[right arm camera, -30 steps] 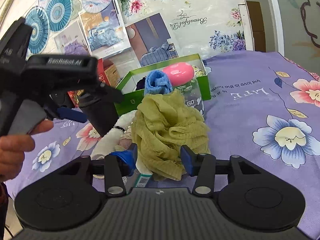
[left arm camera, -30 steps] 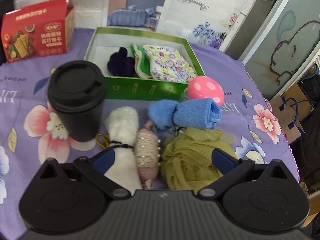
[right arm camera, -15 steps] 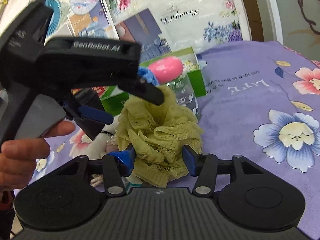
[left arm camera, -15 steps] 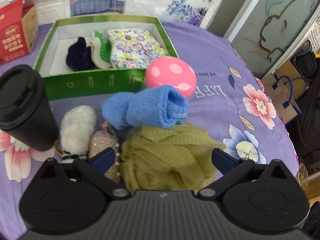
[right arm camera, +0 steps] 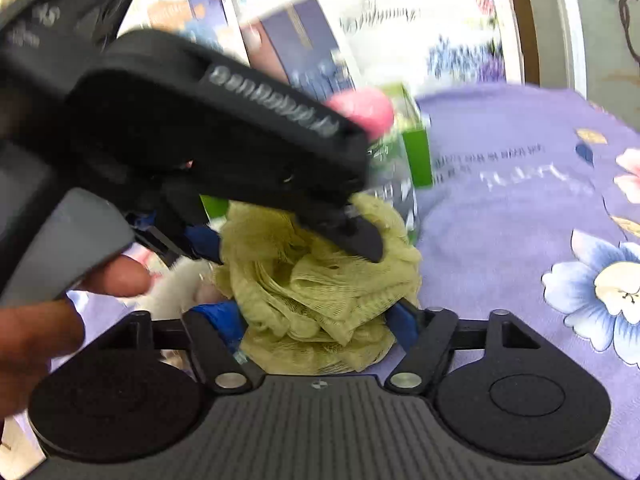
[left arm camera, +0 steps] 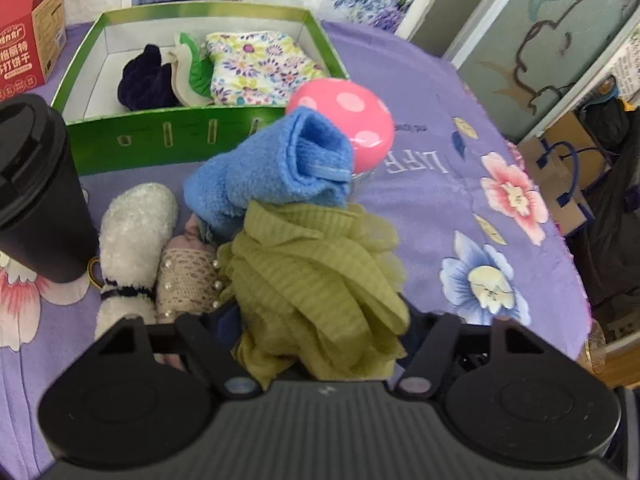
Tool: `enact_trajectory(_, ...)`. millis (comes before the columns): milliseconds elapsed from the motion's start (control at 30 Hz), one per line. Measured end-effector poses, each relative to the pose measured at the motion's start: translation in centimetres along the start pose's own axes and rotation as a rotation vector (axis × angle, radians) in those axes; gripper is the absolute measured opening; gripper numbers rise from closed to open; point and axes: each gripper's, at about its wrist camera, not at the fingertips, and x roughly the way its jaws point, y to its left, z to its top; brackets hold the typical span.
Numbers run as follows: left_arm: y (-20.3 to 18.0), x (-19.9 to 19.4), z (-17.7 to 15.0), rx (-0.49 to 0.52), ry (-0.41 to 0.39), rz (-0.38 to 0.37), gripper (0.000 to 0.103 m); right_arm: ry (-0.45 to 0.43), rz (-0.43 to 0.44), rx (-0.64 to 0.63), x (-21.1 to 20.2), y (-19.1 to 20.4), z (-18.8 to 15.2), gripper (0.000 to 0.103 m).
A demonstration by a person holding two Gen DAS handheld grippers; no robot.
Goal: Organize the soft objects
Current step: 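Grasp the olive mesh bath sponge with both tools and lift it, then carry the sponge over the box and release it inside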
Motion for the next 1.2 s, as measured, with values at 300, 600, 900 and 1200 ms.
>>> enact_trajectory(300, -2.7, -6.6, -2.0, 0.067, -0.105, -0.108, 0.056, -0.144, -0.064, -0.133, -6.9, 2.6, 0.9, 0.039)
enact_trajectory(600, -6.2, -10.4, 1.7, 0.2, -0.238, -0.164, 0.054, -0.357, -0.134, -0.274, -8.6, 4.2, 6.3, 0.039)
enact_trajectory(900, -3.0, -9.4, 10.8, 0.148, -0.247, -0.219, 0.054, -0.308, -0.002, -0.329, -2.7, 2.8, 16.0, 0.041)
enact_trajectory(1200, -2.6, -8.9, 3.8, 0.204, -0.24, -0.234, 0.062, -0.212, 0.051, -0.141, -5.8, 0.3, 8.3, 0.044)
